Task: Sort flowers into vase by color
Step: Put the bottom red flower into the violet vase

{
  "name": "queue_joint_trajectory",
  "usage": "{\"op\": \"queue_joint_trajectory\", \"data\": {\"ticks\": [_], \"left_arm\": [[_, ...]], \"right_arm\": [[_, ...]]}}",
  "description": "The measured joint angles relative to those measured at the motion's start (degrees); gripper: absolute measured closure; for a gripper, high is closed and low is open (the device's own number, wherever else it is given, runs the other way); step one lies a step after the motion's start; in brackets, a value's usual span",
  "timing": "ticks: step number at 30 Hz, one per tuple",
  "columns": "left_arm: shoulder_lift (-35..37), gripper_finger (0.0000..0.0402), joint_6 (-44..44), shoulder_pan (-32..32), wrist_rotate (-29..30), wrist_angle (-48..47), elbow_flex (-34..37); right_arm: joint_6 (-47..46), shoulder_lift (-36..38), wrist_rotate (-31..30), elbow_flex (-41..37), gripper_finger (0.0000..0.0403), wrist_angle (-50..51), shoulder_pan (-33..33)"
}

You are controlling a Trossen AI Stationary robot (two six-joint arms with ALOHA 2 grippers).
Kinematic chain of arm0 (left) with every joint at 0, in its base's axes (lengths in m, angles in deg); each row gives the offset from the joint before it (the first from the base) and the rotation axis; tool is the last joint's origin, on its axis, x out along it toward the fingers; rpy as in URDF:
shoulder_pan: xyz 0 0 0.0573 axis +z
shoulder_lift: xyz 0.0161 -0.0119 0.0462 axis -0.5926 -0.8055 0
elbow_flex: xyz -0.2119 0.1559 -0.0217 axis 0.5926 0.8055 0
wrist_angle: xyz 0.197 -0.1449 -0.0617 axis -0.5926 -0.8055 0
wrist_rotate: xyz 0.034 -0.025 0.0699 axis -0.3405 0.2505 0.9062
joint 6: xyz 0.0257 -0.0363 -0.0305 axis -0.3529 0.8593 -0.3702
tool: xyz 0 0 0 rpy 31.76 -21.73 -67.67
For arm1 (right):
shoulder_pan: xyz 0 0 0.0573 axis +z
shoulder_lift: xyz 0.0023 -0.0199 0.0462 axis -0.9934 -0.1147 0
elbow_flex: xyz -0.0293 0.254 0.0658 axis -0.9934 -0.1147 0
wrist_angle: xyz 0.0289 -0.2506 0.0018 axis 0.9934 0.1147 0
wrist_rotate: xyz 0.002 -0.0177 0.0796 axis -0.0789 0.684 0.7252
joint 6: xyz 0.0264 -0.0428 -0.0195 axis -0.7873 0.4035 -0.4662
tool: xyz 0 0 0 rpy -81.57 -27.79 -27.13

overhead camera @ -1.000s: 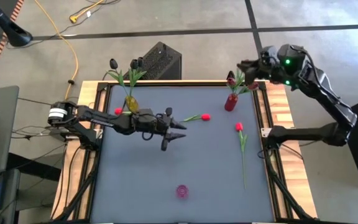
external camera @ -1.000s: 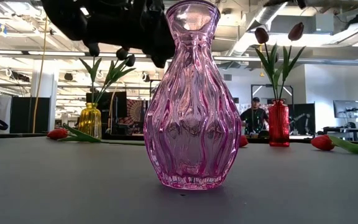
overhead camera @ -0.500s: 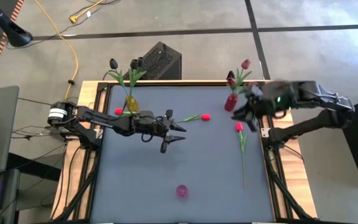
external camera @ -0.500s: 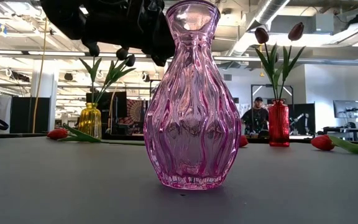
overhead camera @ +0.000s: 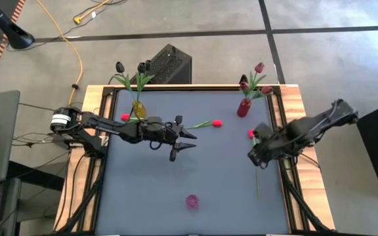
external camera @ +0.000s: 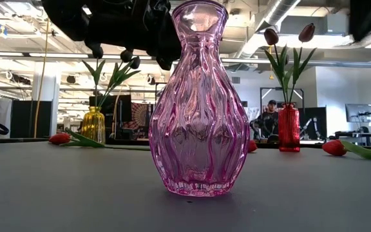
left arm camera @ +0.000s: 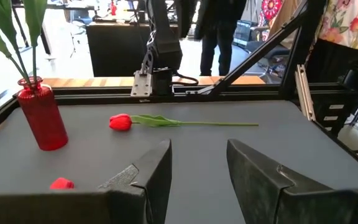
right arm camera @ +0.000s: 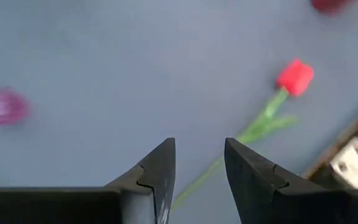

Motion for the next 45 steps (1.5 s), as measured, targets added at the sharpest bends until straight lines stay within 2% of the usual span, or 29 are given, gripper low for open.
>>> {"op": "queue_joint_trajectory", "data": {"ticks": [6,10,21,28,34,45], "left_arm": [[0.0,0.026,0.02,0.0,-0.02,0.17,0.0],[0.0,0.026,0.56,0.0,-0.04,0.15,0.0],[0.0,0.026,0.87,0.0,-0.04,0.13,0.0],[0.0,0.026,0.87,0.0,-0.04,0.04,0.0],[0.0,0.026,0.87,0.01,0.04,0.02,0.0],[0.0,0.026,0.87,0.02,0.1,-0.66,0.0]], "right_arm": [[-13.48,2.41,0.59,-12.86,0.024,-1.88,0.3],[-17.9,3.68,0.57,-19.47,0.024,-7.32,0.3],[-27.89,3.89,0.57,-30.73,0.024,-13.08,0.28],[-27.51,1.14,-0.24,-31.51,0.024,-16.06,0.26],[-27.49,-3.35,3.04,-32.14,0.024,-21.1,1.09],[-26.42,-13.36,9.28,-32.23,0.024,-24.35,1.44]]}}
